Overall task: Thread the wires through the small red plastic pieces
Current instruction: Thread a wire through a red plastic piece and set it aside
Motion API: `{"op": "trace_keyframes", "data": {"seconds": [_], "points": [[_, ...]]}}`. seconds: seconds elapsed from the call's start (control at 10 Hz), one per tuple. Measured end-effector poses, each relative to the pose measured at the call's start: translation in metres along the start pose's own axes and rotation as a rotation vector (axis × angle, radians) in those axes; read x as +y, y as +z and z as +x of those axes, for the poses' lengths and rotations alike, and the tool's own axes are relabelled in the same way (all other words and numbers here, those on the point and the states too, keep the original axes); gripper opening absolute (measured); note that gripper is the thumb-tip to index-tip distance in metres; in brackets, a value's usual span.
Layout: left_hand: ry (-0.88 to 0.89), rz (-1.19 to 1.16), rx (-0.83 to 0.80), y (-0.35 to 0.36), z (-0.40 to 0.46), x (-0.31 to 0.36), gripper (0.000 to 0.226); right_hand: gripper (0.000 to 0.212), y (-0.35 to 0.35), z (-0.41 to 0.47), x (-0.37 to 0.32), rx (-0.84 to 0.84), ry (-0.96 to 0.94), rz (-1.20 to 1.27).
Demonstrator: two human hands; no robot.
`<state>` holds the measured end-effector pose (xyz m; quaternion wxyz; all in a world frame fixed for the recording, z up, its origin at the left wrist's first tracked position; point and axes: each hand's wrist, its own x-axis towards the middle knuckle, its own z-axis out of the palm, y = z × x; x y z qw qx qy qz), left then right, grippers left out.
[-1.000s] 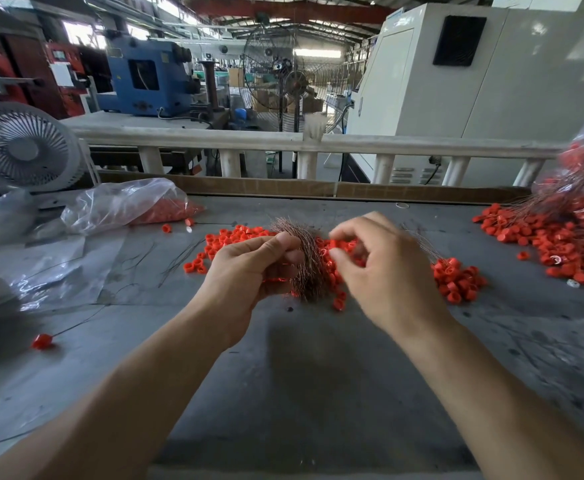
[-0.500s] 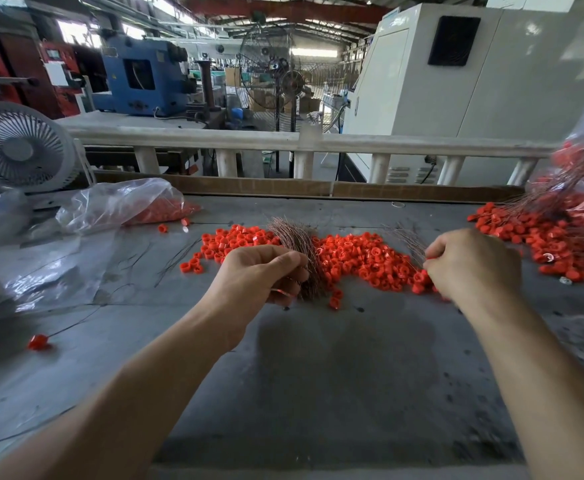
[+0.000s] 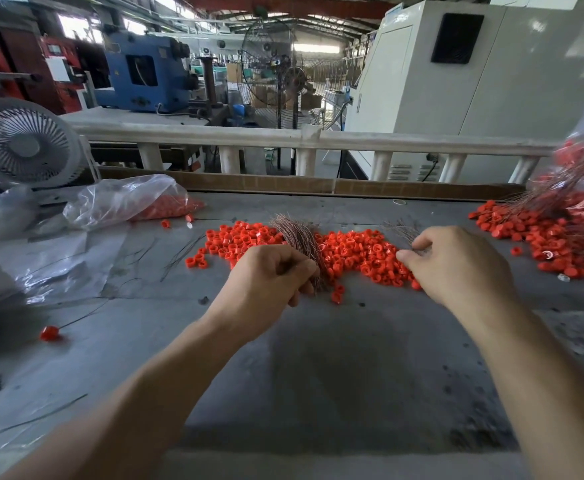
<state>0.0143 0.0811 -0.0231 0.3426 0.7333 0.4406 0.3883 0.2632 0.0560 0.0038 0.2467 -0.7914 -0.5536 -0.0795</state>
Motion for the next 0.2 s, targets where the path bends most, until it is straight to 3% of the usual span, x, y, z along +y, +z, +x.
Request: {"op": "trace_keyframes", "data": {"seconds": [0.1, 0.2], "points": [[0.055, 0.188, -0.09, 0.001, -0.009, 0.015, 0.023, 0.019, -0.009, -0.025, -0.016, 0.044, -0.103, 0.055], [0.092, 0.234, -0.142, 0.0, -0.051, 0.019, 0.021, 0.016, -0.014, -0.077, -0.018, 0.099, -0.232, 0.198]]}}
